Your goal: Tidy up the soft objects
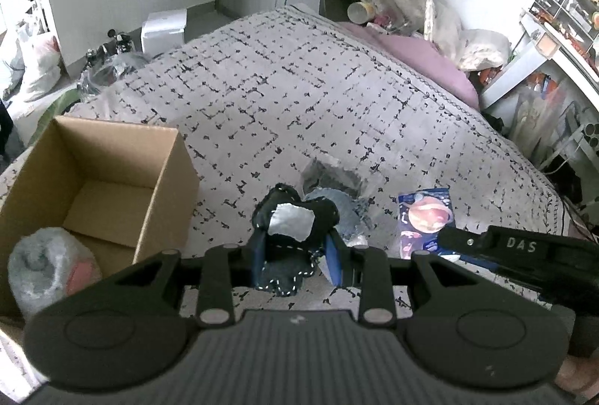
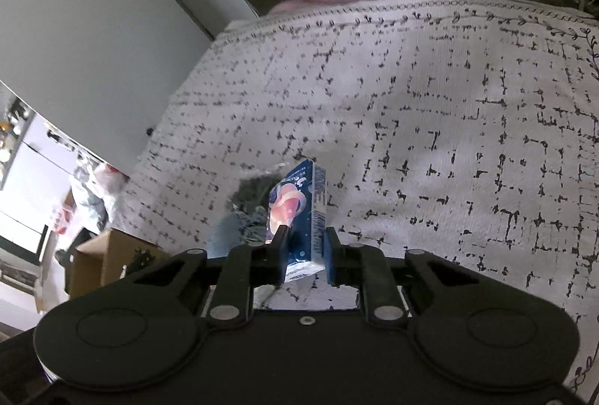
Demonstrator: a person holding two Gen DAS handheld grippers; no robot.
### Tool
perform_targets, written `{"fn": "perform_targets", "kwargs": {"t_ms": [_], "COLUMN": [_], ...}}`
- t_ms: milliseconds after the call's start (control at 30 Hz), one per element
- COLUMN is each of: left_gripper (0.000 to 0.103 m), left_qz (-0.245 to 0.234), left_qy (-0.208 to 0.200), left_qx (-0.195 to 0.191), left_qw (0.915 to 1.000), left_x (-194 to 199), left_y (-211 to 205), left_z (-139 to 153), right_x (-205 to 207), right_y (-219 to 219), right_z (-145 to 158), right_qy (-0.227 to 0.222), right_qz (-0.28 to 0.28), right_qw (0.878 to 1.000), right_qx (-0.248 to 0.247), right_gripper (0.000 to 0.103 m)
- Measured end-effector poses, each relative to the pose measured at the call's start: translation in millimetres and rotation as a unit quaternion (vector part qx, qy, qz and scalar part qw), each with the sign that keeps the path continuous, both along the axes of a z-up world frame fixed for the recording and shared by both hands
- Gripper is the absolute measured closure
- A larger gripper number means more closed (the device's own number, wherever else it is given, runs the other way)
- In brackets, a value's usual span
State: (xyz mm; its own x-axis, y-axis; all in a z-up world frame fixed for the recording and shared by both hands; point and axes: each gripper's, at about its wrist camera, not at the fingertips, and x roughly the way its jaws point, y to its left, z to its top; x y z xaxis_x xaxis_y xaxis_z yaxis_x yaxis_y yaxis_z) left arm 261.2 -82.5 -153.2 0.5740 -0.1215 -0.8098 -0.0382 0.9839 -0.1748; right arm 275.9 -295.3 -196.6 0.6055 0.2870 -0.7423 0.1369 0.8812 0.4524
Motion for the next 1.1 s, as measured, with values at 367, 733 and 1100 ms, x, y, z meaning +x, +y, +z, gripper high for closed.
{"fn": "perform_targets", "kwargs": {"t_ms": [367,733,1100], "left_gripper": [0.071,0.071,0.071], "left_qz": [0.003,0.007,0.011], "left_qy": [-0.02,-0.039,-0.056], "left_qx": [0.01,0.015,0.027], "left_qw": [0.9997,0.9991,0.998], "left_x": [-19,-36,-52], "left_y": [-2,-1,11], "left_z": [24,44,64], "right_x": [-31,-57,-66], "right_y": [2,14,30], "right_z": [34,58,73], "right_qy": [-0.062,-0.11,-0.131], "right_qz": [-0.008,0.006,0.032], "right_qw": [0.998,0.994,0.991], "right_qx": [-0.018,-0.023,-0.011], "right_gripper": [0.084,0.084,0.095]}}
